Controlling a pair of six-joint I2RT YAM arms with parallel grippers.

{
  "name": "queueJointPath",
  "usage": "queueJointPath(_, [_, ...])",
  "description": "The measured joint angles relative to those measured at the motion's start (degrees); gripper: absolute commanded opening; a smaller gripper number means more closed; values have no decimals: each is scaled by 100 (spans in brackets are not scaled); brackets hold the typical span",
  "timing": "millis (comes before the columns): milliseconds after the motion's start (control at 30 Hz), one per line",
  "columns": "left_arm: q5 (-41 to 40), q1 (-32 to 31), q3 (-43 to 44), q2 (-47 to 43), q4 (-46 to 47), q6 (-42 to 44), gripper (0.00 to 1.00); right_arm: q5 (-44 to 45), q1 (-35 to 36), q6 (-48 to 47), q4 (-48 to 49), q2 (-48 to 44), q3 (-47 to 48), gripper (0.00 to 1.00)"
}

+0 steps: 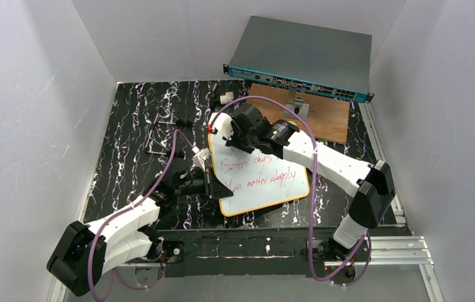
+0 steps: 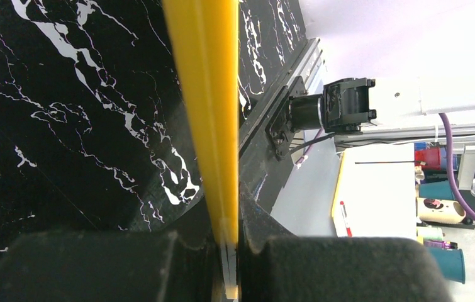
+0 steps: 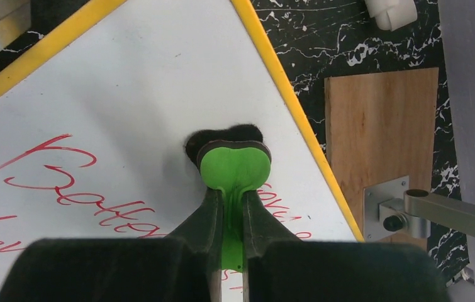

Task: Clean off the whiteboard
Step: Erase the whiteboard at the center of the board.

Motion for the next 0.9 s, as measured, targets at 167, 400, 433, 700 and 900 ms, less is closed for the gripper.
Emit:
queueJointPath(167, [0, 0, 0, 9, -17, -52, 0, -514, 15, -284, -162, 0, -35, 1])
queueJointPath(400, [-9, 2, 0, 15, -33, -94, 0, -568, 63, -234, -247, 0, -63, 1])
queueJointPath(433, [-9, 2, 0, 15, -24, -98, 0, -446, 66, -168, -225, 0, -63, 1])
queueJointPath(700, [13, 0, 35, 39, -2, -72, 0, 422, -170, 92, 212, 22, -63, 1])
queueJointPath(900, [17, 2, 44, 90, 0, -118, 0, -398, -267, -326, -118, 24, -63, 1])
